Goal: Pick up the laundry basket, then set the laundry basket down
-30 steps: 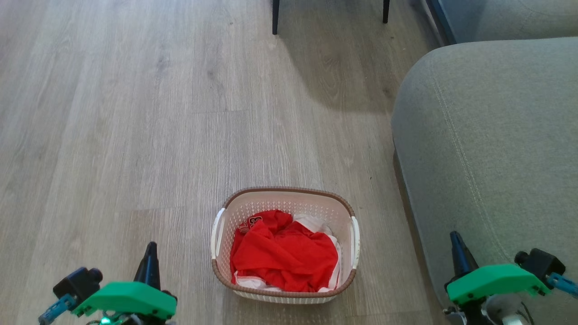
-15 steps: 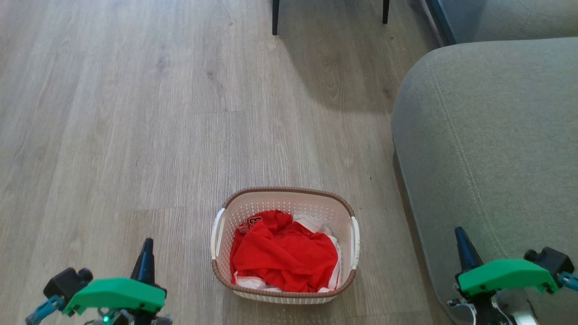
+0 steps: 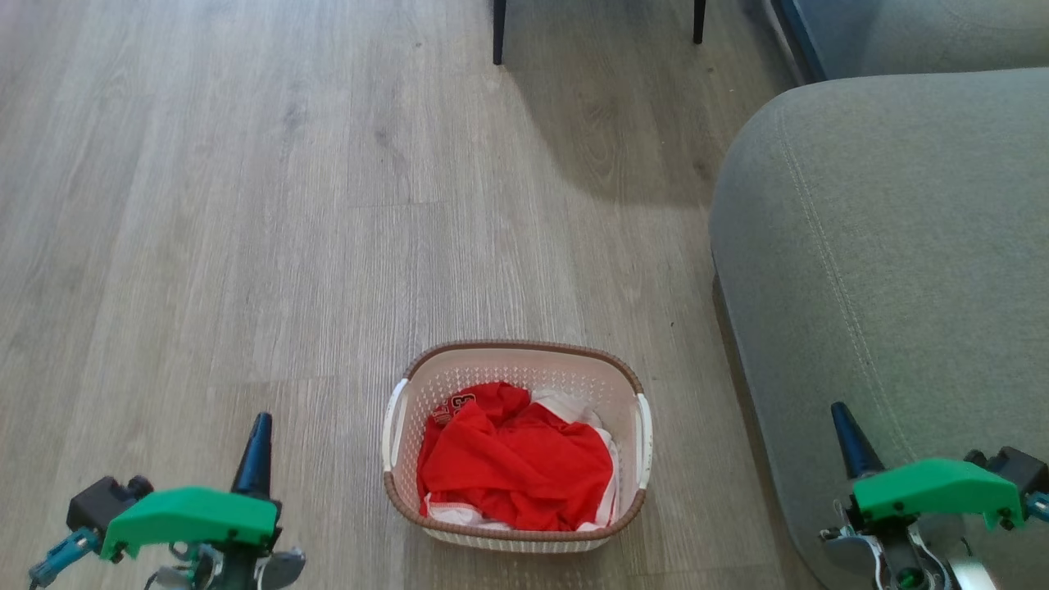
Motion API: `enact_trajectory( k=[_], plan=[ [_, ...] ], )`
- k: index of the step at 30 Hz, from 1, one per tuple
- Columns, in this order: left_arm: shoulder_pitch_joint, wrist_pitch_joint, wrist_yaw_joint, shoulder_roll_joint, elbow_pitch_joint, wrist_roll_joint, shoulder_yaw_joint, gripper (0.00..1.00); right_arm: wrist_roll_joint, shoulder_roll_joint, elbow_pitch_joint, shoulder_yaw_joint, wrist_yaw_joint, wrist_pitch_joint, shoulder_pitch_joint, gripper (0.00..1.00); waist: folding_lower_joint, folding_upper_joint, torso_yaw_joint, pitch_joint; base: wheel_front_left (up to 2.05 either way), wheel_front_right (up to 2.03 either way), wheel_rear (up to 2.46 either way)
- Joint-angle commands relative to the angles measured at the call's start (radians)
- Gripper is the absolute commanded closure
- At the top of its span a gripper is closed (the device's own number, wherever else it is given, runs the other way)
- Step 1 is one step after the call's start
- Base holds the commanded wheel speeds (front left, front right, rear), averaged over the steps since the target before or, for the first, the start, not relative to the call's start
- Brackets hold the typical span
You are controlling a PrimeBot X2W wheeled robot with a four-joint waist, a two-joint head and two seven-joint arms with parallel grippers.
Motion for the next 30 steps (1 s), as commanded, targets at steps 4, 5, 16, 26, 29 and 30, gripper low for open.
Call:
enact_trajectory(
  k=[4, 5, 16, 26, 29, 30],
  plan=[
    [-0.059, 0.016, -0.017, 0.012, -0.029, -0.060, 0.036, 1.00, 0.057, -0.020, -0.034, -0.003, -0.001, 0.017, -0.052, 1.00, 0.0000, -0.0001, 0.000, 0.000, 0.00, 0.00, 0.00],
    [-0.061, 0.019, -0.019, 0.012, -0.029, -0.071, 0.038, 1.00, 0.067, -0.020, -0.034, -0.004, -0.001, 0.019, -0.053, 1.00, 0.0000, -0.0001, 0.000, -0.001, 0.00, 0.00, 0.00],
    [-0.081, 0.052, -0.037, 0.012, -0.027, -0.195, 0.062, 1.00, 0.179, -0.020, -0.035, -0.026, -0.001, 0.052, -0.064, 1.00, 0.0000, -0.0001, -0.001, -0.002, 0.00, 0.00, 0.00],
    [-0.099, 0.082, -0.054, 0.011, -0.025, -0.308, 0.084, 1.00, 0.281, -0.020, -0.036, -0.046, -0.002, 0.082, -0.073, 1.00, -0.0001, -0.0001, -0.002, -0.003, 0.00, 0.00, 0.00],
    [-0.105, 0.091, -0.059, 0.010, -0.024, -0.342, 0.090, 1.00, 0.311, -0.020, -0.037, -0.053, -0.002, 0.091, -0.076, 1.00, -0.0001, -0.0001, -0.002, -0.003, 0.00, 0.00, 0.00],
    [-0.105, 0.091, -0.059, 0.010, -0.024, -0.342, 0.090, 1.00, 0.311, -0.020, -0.037, -0.053, -0.002, 0.091, -0.076, 1.00, -0.0001, -0.0001, -0.002, -0.003, 0.00, 0.00, 0.00]
  ],
)
